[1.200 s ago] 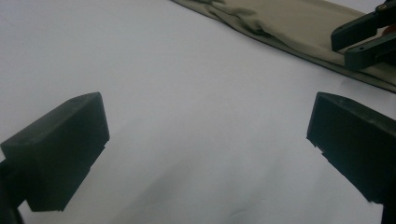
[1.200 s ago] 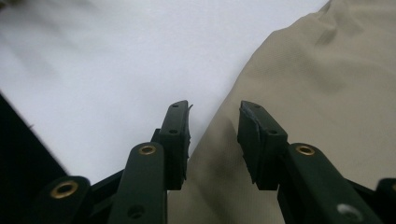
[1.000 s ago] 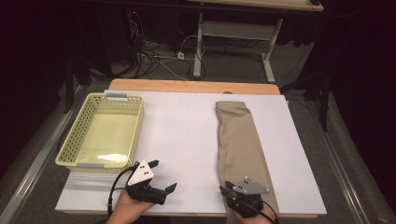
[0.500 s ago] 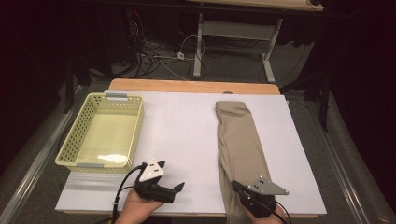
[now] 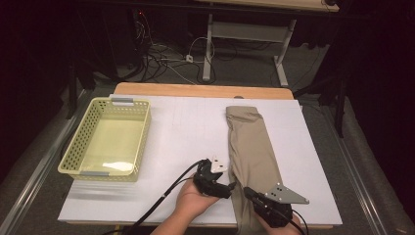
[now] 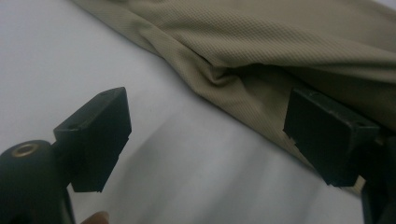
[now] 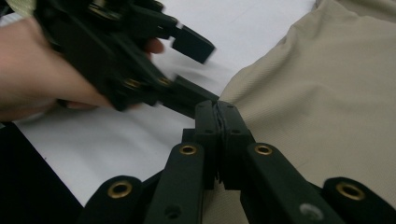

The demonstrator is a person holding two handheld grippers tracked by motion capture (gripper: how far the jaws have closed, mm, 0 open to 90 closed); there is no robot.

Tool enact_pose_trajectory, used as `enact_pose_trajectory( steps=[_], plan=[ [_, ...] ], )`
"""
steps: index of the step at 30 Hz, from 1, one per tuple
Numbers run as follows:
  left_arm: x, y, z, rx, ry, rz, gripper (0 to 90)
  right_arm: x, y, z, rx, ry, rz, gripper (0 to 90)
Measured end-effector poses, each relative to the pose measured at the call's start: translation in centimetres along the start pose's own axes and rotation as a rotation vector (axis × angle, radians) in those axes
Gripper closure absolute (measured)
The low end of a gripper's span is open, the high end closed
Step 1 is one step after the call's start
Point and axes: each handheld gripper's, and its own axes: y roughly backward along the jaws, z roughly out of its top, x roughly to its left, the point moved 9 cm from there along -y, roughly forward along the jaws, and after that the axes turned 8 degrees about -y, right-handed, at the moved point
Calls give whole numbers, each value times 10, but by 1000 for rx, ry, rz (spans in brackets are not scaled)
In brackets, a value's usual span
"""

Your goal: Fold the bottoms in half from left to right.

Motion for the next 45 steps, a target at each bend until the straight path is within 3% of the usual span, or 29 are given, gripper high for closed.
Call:
enact_pose_trajectory(
  steps=[4,8,13,16,21,27,32,37,45],
  plan=[
    [2,-10,6,33,-4,44,208,2,1,2,-9,4,10,887],
    [8,-12,11,13,20,67,313,3,0,1,-4,1,12,887],
    [12,-1,8,-6,-27,108,483,5,-1,-1,1,5,12,887],
    [11,8,2,-35,-40,97,618,8,-3,-5,12,2,19,887],
    [5,15,-10,-26,-87,82,793,14,-9,-13,44,21,25,887],
    [4,19,-20,-11,-111,78,816,21,-15,-23,78,39,28,887],
    [5,18,-23,-11,-89,46,812,25,-17,-25,87,40,31,811],
    [6,17,-24,-9,-73,27,810,29,-7,-21,76,49,20,778],
    [6,18,-24,-20,-61,13,811,38,4,-43,171,84,-2,698]
  ],
)
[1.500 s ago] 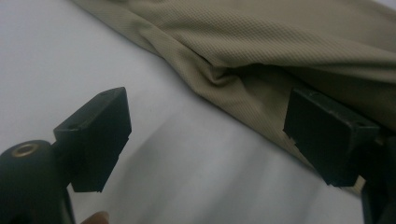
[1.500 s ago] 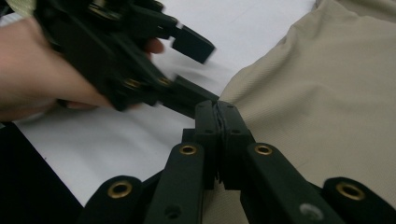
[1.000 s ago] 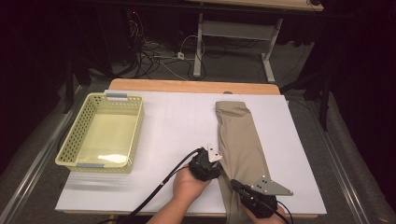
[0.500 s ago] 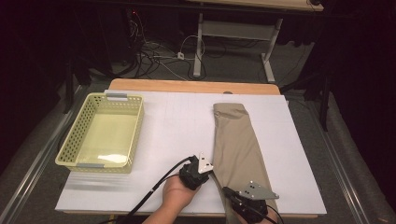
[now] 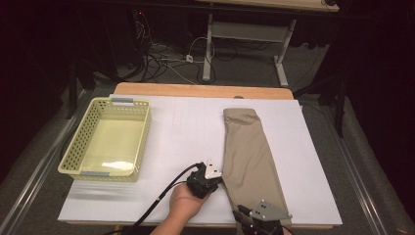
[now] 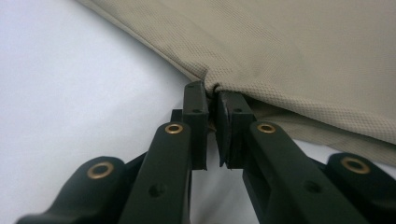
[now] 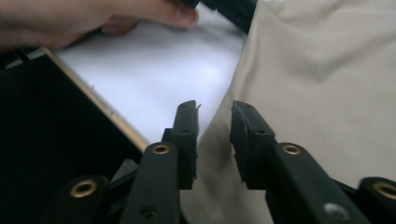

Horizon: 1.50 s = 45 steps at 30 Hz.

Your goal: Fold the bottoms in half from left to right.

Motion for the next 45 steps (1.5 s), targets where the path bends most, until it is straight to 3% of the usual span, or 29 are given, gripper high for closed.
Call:
enact_pose_trajectory(
  steps=[4,7,12,20,25,32,34,36,45],
  plan=[
    [0,1,0,-9,5,-11,811,5,-5,-13,8,-12,-16,605],
    [0,1,0,-8,5,-8,812,8,-7,-14,1,47,-62,607],
    [-1,2,-1,-8,5,-6,812,4,-6,-15,-10,34,-75,728],
    [-1,1,-1,-4,6,-6,810,2,-5,-15,-8,62,-119,876],
    [0,1,-2,2,8,-3,809,2,-5,-15,-13,71,-114,890],
    [0,2,-1,-2,8,5,809,2,-4,-13,-14,50,-70,893],
    [0,3,0,-12,12,-20,812,4,-2,-11,-21,66,-71,894],
    [4,5,-1,-17,44,-41,813,8,0,-9,-24,78,-66,893],
    [21,22,-10,-1,24,-20,815,27,-9,4,-38,84,-25,893]
  ],
)
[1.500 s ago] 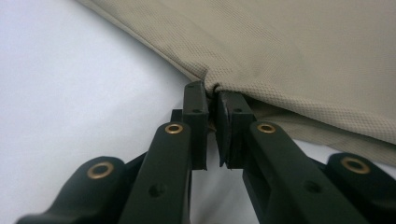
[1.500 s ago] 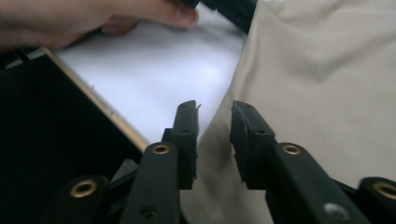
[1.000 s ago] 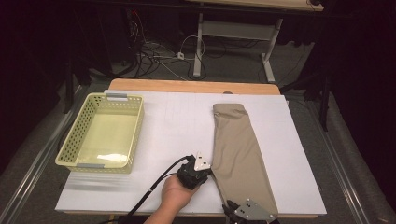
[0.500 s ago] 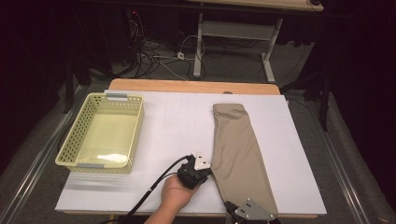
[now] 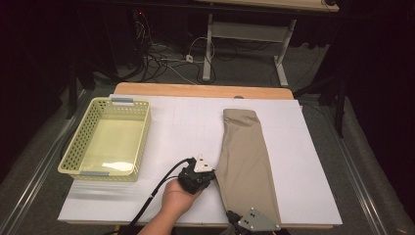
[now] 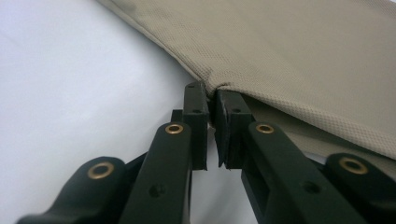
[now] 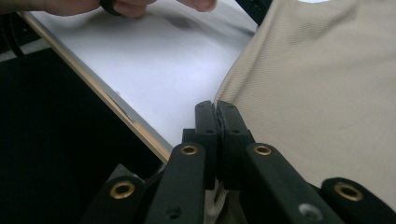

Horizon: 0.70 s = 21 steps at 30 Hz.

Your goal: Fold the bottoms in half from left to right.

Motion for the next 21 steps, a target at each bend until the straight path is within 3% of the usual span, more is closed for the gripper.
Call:
enact_pose_trajectory(
  steps=[9,14,18,21],
  plan=[
    [17,31,-31,23,27,25,812,43,-23,18,1,66,104,892],
    [25,43,-49,31,66,48,806,66,-38,26,13,111,160,890],
    [29,51,-62,42,100,59,681,74,-46,26,31,124,214,823],
    [31,60,-72,39,119,73,603,75,-43,30,11,98,254,755]
  ],
)
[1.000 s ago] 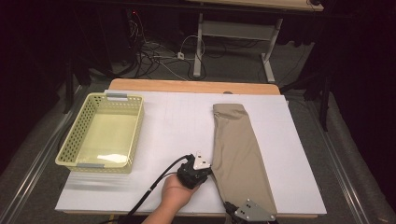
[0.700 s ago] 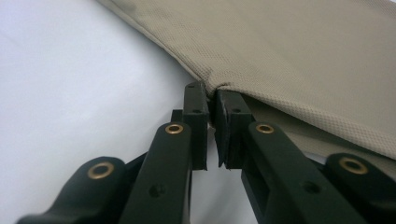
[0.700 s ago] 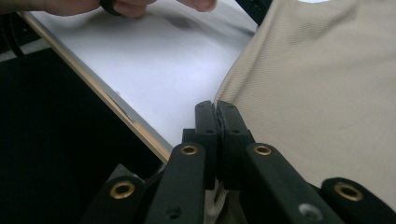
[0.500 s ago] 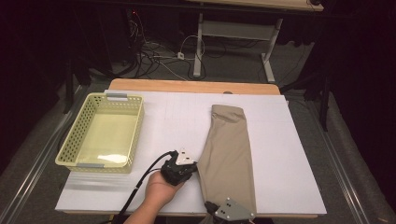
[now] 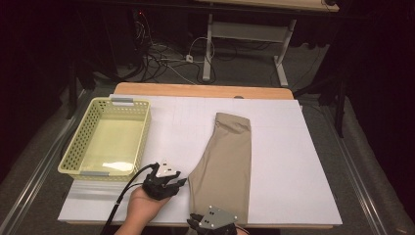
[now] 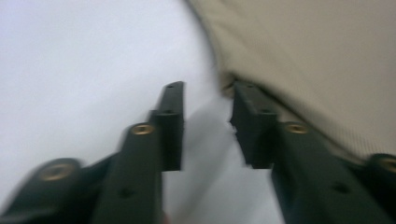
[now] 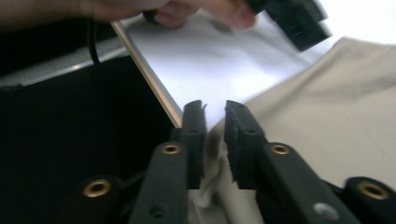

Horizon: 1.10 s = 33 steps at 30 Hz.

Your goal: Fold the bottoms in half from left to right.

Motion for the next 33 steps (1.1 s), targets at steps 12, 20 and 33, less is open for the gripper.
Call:
enact_pose_trajectory(
  steps=[12,20,33],
  plan=[
    [-61,31,-6,-97,-98,-94,552,-54,53,-7,-94,-96,-132,705],
    [-91,17,-5,-110,-170,-163,551,-114,90,-43,-94,-236,-288,768],
    [-107,3,-7,-57,-227,-199,761,-124,76,-53,-68,-293,-262,755]
  ],
)
